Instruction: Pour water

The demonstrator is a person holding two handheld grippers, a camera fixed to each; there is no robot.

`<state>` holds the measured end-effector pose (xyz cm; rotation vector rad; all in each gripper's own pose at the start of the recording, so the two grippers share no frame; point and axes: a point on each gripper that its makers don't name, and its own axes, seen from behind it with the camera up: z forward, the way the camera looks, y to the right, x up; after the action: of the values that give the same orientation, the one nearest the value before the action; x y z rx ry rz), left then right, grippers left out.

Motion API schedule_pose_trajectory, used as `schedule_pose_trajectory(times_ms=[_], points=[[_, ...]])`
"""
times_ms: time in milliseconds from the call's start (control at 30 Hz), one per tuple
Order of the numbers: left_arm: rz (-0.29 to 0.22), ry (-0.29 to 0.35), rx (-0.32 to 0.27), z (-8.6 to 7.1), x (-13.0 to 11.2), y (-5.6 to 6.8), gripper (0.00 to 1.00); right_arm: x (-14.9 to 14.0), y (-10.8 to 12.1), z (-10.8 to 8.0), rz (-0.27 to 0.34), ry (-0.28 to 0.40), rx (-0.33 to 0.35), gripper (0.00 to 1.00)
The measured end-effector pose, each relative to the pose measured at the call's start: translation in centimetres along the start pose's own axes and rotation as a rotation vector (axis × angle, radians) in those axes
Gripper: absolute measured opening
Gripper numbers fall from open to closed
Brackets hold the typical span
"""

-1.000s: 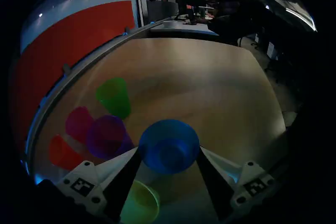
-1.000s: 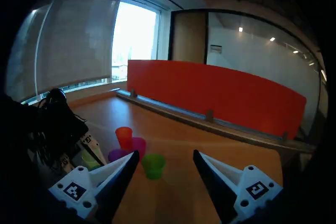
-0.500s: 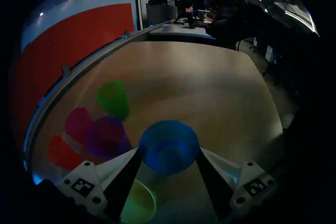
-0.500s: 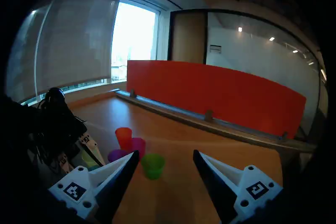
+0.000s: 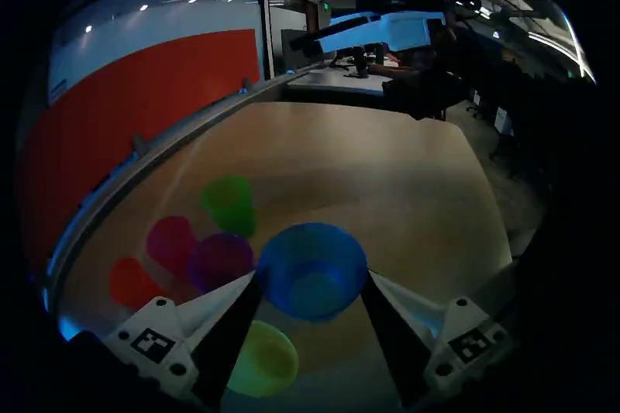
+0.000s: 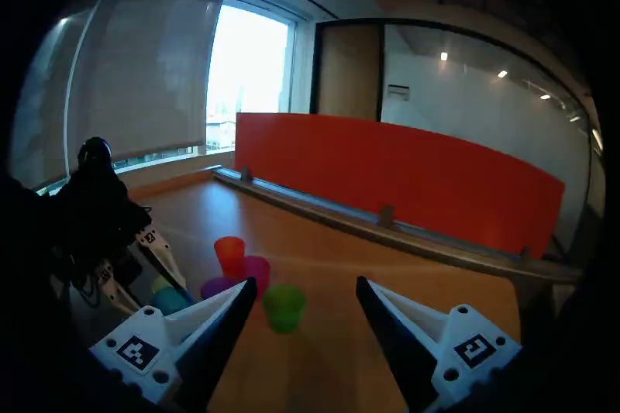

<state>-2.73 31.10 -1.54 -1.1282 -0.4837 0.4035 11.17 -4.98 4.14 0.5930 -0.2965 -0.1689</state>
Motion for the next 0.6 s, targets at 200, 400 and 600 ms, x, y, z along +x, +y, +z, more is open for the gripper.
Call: schedule_pose_trajectory(times_ms=[200, 400, 600], points=[[0.007, 0.041, 0.025, -1.7, 1.0, -0.5, 0.86, 0.2, 0.0, -0.1, -0.002, 0.002, -0.002, 0.99], [-0.006, 0.107, 0.043, -3.0, 2.4, -0.7, 0.86, 0.4, -0.1, -0.1, -0.002, 0.005, -0.003, 0.99], [-0.035, 0.180, 0.054, -4.2, 4.2, -1.1, 0.86, 0.5, -0.2, 0.1, -0.004, 0.006, 0.000, 0.99]])
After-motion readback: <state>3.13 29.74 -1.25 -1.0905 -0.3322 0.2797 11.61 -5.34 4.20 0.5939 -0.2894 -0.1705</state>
